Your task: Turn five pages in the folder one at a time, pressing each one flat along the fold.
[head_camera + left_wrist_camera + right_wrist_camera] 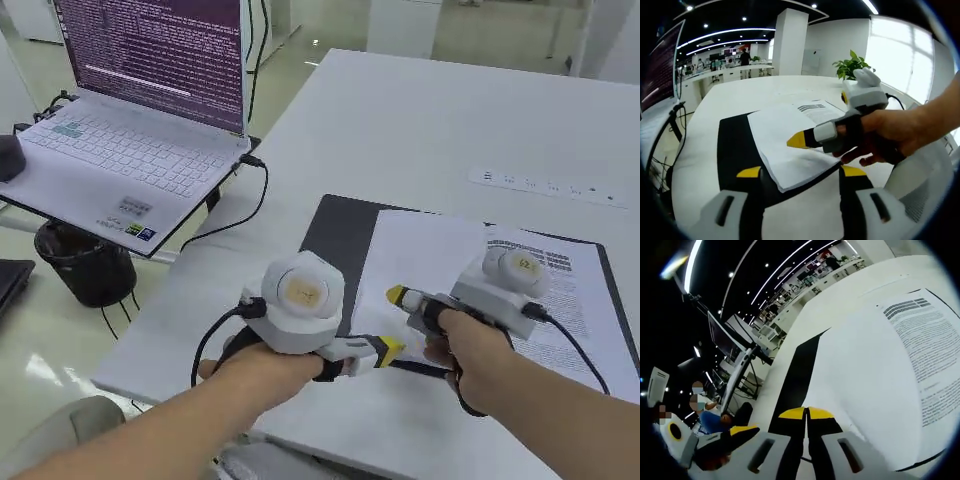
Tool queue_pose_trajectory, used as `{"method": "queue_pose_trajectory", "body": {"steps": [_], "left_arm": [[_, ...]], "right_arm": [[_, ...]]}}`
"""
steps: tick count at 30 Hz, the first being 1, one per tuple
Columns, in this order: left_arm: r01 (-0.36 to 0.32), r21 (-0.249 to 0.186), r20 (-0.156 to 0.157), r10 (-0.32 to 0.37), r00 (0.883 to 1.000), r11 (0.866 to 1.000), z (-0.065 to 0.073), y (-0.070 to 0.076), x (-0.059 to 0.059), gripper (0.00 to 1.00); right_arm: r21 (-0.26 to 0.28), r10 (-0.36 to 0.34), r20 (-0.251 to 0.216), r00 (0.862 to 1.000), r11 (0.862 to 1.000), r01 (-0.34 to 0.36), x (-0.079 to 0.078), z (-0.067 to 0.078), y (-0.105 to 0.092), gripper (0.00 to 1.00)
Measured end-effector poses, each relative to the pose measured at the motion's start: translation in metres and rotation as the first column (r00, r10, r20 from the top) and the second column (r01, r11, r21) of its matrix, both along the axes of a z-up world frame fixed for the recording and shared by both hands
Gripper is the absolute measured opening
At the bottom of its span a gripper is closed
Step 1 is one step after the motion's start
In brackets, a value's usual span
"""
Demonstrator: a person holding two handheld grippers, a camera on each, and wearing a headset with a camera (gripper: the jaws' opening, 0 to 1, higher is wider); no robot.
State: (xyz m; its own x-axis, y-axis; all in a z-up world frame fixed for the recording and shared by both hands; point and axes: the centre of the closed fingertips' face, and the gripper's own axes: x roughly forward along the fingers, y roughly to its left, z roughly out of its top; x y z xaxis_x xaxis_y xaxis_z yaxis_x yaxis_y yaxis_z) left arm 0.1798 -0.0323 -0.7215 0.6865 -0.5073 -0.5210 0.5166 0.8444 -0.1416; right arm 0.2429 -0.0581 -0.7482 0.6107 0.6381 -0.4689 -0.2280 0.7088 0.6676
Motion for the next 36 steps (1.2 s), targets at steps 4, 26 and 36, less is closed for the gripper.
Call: {"method": "queue_pose_trajectory", "body": {"steps": [4,26,36], "left_arm": [[0.000,0.021,-0.017,0.001,1.000,1.000,-0.013,-0.010,0.011,0.57],[-0.173,0.099,0.060,0.167,0.984,0.980,-0.066,-0.009,0.025,0.32],[-0.172,0.081,0.075,0.166,0.983,0.982,-0.065,-0.008,0.025,0.31]], "right_arm": [[0.025,-0.060,0.052,0.997,0.998,0.058,-0.002,0.010,-0.031,0.00],[0.055,-0.255,0.081,0.963,0.966,0.251,-0.019,0.006,-0.145,0.00],[0.060,-0.189,0.130,0.973,0.981,0.183,0.000,0.004,-0.133,0.00]]}}
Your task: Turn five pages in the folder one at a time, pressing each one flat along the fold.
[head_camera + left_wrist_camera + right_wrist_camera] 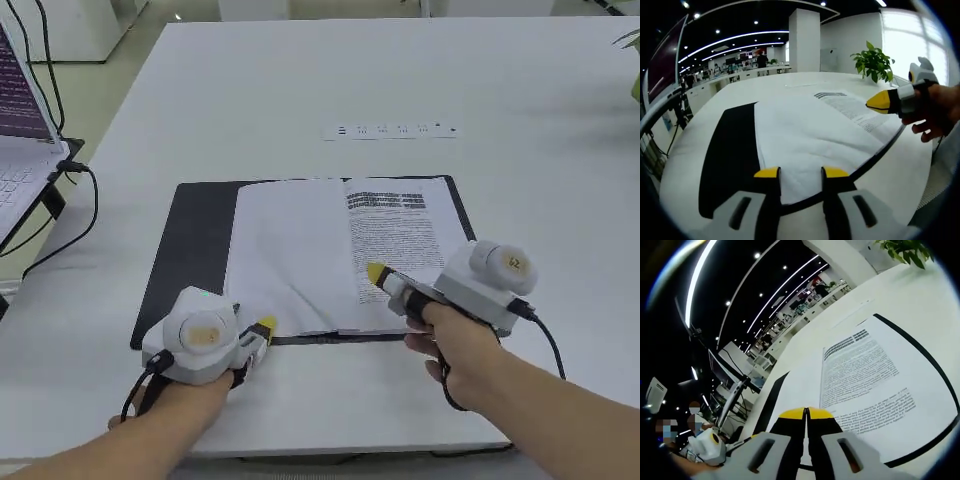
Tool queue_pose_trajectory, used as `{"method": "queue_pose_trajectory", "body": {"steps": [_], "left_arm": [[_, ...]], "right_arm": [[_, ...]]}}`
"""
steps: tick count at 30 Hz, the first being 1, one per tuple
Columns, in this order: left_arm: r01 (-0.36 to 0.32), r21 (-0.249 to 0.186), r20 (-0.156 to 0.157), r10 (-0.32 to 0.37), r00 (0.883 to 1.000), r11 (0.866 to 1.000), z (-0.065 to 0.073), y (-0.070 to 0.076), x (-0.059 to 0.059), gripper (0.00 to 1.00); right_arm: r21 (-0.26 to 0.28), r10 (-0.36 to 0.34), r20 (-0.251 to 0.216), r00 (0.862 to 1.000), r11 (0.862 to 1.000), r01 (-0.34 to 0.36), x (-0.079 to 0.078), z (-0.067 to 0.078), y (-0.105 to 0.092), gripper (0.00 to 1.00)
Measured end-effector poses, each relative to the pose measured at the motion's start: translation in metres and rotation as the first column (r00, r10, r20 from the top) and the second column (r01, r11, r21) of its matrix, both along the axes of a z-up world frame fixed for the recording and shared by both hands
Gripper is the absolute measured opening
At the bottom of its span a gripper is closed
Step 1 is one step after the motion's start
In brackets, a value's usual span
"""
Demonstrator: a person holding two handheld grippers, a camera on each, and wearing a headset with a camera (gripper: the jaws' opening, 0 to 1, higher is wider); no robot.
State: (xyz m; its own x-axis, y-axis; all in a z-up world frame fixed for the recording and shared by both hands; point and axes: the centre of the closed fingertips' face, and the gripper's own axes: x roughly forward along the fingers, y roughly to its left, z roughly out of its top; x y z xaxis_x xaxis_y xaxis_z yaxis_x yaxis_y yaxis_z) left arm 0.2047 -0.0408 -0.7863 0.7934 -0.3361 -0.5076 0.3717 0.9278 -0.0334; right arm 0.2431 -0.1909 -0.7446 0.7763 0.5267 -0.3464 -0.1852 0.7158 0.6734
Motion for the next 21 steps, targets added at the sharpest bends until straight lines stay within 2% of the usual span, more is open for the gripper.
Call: {"method": "queue_pose_trajectory", "body": {"steps": [3,4,6,9,11,16,21], "left_arm": [[-0.005,0.001,-0.005,0.005,1.000,1.000,0.000,-0.001,0.000,0.30],[-0.005,0.004,-0.006,0.005,1.000,1.000,0.000,-0.001,0.000,0.30],[-0.006,0.005,-0.012,0.006,1.000,1.000,0.000,0.000,0.000,0.30],[-0.006,0.012,-0.026,0.006,1.000,1.000,-0.001,-0.001,0.001,0.30],[-0.007,0.013,-0.031,0.007,0.999,1.000,-0.001,-0.001,0.001,0.30],[-0.011,0.010,-0.034,0.011,0.999,1.000,-0.002,-0.001,0.002,0.30],[-0.015,0.006,-0.031,0.015,0.999,1.000,-0.003,0.000,0.003,0.29]], "right_arm": [[-0.023,0.034,0.021,0.999,0.999,-0.034,0.008,-0.001,0.006,0.00],[-0.041,0.053,0.041,0.998,0.998,-0.051,0.011,-0.002,0.008,0.00],[-0.051,0.072,0.044,0.996,0.996,-0.070,0.016,-0.004,0.012,0.00],[-0.099,0.112,0.071,0.991,0.990,-0.105,0.026,-0.008,0.017,0.00],[-0.112,0.112,0.069,0.991,0.988,-0.104,0.032,-0.008,0.020,0.00],[-0.168,0.126,0.098,0.987,0.980,-0.108,0.044,-0.006,0.025,0.00],[-0.202,0.110,0.098,0.989,0.975,-0.088,0.061,-0.008,0.022,0.00]]}}
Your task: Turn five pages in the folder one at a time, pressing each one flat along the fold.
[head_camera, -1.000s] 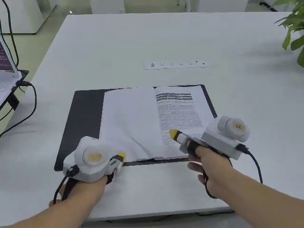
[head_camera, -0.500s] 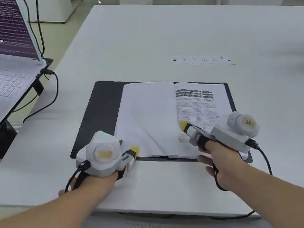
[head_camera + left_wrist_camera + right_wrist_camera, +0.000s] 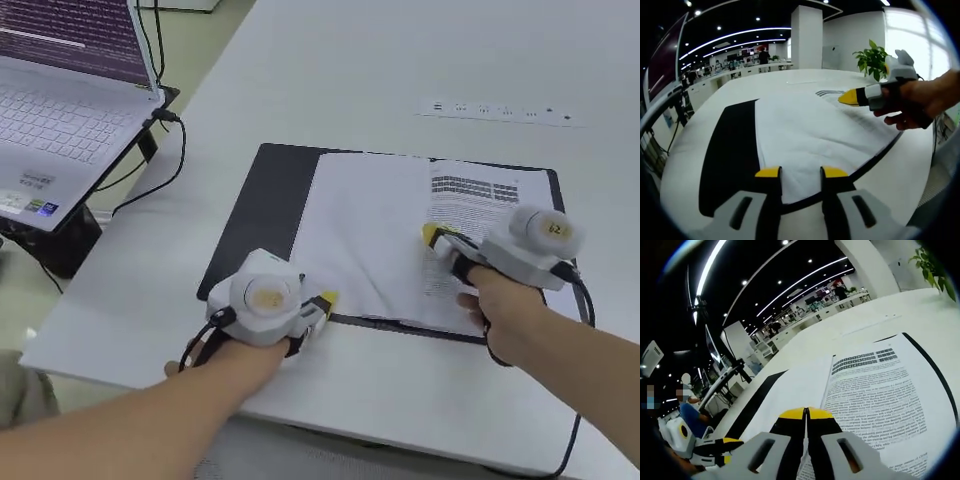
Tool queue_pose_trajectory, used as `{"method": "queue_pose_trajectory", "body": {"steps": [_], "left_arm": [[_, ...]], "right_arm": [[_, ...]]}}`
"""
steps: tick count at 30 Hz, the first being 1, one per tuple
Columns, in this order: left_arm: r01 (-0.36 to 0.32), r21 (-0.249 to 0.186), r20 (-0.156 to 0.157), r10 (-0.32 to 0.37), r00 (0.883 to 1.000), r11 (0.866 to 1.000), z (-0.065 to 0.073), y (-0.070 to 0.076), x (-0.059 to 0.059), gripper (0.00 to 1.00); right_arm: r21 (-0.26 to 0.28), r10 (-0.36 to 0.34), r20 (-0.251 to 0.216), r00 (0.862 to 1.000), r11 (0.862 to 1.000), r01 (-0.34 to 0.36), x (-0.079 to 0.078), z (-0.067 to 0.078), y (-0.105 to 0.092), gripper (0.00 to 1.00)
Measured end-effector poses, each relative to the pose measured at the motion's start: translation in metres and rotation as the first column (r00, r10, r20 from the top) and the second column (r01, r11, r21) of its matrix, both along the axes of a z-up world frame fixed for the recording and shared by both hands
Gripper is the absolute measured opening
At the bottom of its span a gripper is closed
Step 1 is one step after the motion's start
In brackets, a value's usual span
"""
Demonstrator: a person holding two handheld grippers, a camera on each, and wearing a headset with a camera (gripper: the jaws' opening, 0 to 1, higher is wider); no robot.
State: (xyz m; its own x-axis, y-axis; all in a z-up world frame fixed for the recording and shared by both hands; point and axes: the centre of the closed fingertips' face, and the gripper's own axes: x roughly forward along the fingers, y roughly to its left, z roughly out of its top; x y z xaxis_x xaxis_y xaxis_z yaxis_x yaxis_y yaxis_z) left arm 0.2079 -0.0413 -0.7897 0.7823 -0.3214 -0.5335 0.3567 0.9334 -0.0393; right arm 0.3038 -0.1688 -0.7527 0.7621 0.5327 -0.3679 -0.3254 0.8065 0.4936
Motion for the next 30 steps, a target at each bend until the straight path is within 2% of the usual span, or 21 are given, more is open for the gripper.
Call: {"method": "queue_pose_trajectory", "body": {"steps": [7,13,16,19,21,27,28,30], "left_arm": [[0.001,-0.004,0.017,-0.001,1.000,1.000,-0.002,0.000,0.002,0.29],[-0.002,-0.010,0.025,0.002,1.000,1.000,-0.002,0.000,0.002,0.29],[-0.002,-0.012,0.026,0.003,1.000,1.000,-0.001,0.000,0.002,0.29],[-0.005,-0.016,0.030,0.006,1.000,1.000,-0.002,0.000,0.002,0.29],[-0.008,-0.019,0.031,0.008,0.999,1.000,-0.001,0.000,0.002,0.29],[-0.005,-0.017,0.035,0.006,0.999,1.000,-0.002,0.000,0.002,0.29],[-0.008,-0.020,0.035,0.008,0.999,1.000,-0.002,0.000,0.002,0.29],[-0.007,-0.019,0.037,0.008,0.999,1.000,-0.002,0.000,0.002,0.29]], "right_arm": [[-0.036,0.017,-0.002,1.000,0.999,-0.017,0.018,-0.007,0.003,0.00],[-0.046,0.010,-0.001,1.000,0.999,-0.010,0.034,-0.011,0.001,0.00],[-0.067,0.031,0.017,0.999,0.997,-0.029,0.039,-0.010,0.003,0.00],[-0.061,0.031,0.022,0.999,0.998,-0.030,0.046,-0.008,0.004,0.00],[-0.068,0.034,0.028,0.999,0.997,-0.032,0.058,-0.011,0.002,0.00],[-0.080,0.031,0.036,0.999,0.996,-0.028,0.066,-0.009,0.004,0.00],[-0.085,0.031,0.037,0.999,0.996,-0.028,0.075,-0.012,0.003,0.00],[-0.100,0.033,0.040,0.999,0.995,-0.029,0.078,-0.013,0.003,0.00]]}}
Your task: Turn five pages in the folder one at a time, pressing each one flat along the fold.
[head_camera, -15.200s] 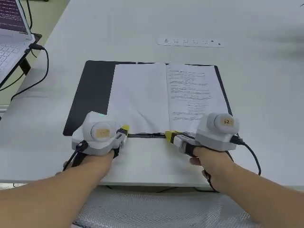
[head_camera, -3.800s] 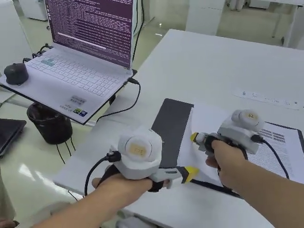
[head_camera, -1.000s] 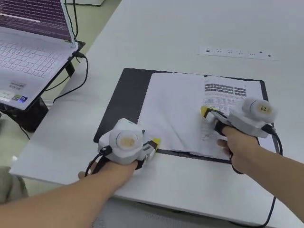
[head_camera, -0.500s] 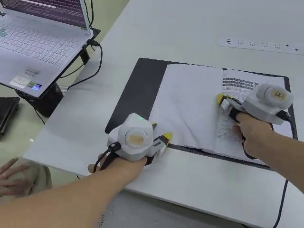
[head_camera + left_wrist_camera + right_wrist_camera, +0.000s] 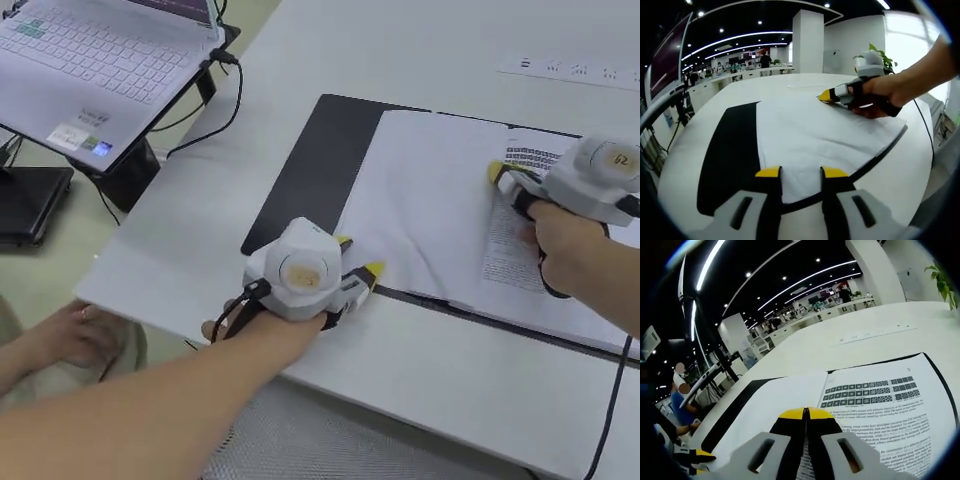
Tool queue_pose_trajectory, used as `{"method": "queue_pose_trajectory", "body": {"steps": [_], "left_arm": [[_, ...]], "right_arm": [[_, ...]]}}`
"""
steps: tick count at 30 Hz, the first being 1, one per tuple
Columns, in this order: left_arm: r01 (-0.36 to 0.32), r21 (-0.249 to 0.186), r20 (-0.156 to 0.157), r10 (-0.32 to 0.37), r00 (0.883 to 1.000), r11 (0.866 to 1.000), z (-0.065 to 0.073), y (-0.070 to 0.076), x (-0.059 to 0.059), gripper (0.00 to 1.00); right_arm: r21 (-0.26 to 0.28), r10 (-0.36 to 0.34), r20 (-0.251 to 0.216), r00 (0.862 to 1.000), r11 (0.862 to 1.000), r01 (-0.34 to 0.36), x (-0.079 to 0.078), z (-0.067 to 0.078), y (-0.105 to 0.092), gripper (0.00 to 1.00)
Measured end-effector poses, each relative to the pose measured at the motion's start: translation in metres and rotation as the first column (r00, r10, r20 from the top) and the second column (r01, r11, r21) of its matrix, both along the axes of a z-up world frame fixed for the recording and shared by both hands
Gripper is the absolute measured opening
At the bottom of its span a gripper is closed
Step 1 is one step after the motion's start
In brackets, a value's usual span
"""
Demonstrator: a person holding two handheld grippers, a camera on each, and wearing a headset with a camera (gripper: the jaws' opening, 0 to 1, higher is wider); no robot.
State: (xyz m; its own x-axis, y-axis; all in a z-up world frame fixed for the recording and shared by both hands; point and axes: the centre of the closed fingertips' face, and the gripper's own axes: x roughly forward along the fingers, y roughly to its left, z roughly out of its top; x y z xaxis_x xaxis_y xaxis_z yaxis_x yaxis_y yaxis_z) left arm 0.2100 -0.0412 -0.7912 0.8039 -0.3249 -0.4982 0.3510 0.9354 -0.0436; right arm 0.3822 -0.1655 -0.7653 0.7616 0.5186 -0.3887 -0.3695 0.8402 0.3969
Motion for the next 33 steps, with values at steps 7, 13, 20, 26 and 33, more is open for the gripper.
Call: {"method": "queue_pose_trajectory", "body": {"steps": [7,13,20,26,33], "left_arm": [[-0.003,0.001,0.003,0.003,1.000,1.000,0.000,0.000,0.000,0.28],[-0.007,-0.002,0.004,0.007,1.000,1.000,0.000,0.000,0.000,0.28],[-0.024,-0.003,0.010,0.024,1.000,1.000,0.001,0.000,0.002,0.28],[-0.025,-0.005,0.009,0.025,1.000,1.000,0.001,0.001,0.003,0.28],[-0.028,-0.004,0.010,0.028,1.000,1.000,0.001,0.001,0.002,0.28]], "right_arm": [[-0.030,-0.028,-0.001,1.000,0.999,0.028,0.028,-0.006,-0.005,0.00],[-0.012,-0.078,-0.027,0.997,0.997,0.078,0.050,-0.012,-0.007,0.00],[-0.005,-0.099,-0.043,0.994,0.995,0.099,0.073,-0.020,-0.004,0.00],[-0.043,-0.094,-0.021,0.995,0.995,0.093,0.077,-0.020,-0.001,0.00],[-0.064,-0.096,-0.007,0.995,0.993,0.096,0.089,-0.021,0.001,0.00]]}}
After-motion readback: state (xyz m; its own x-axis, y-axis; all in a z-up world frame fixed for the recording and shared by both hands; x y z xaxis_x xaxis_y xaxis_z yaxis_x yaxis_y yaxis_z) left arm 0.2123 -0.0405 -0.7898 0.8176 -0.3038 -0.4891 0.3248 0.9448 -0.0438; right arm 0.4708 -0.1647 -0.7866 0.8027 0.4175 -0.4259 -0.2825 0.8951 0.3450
